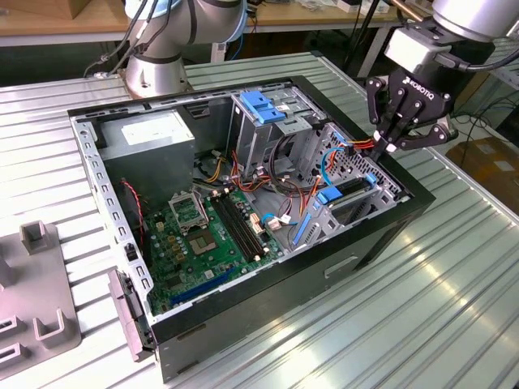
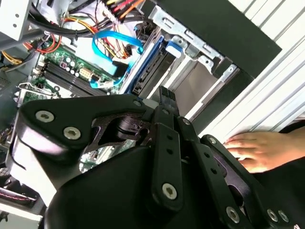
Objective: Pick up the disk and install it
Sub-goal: 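Insert the first disk wire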
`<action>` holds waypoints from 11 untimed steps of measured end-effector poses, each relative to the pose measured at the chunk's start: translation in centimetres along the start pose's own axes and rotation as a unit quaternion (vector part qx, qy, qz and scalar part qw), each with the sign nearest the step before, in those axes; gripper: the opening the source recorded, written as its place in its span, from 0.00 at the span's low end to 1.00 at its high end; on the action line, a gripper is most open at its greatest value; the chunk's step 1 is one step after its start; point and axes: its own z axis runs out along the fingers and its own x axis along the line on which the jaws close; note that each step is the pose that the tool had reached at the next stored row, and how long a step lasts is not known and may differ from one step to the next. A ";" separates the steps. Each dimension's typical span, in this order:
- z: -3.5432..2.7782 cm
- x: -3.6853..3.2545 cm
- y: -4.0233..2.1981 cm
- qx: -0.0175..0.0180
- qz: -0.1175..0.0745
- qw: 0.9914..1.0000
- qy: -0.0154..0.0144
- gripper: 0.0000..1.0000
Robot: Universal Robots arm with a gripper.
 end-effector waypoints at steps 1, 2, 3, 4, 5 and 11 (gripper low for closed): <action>0.00 -0.12 -0.25 0.000 -0.001 1.000 0.000 0.10; 0.00 -0.24 -0.49 0.000 -0.002 1.000 0.000 0.10; 0.00 -0.34 -0.63 0.000 -0.003 1.000 0.000 0.10; 0.00 -0.46 -0.87 0.000 -0.006 1.000 0.000 0.10; 0.01 -0.49 -1.03 0.000 -0.009 1.000 0.000 0.10; 0.18 -0.51 -1.22 0.000 -0.071 0.998 0.001 0.10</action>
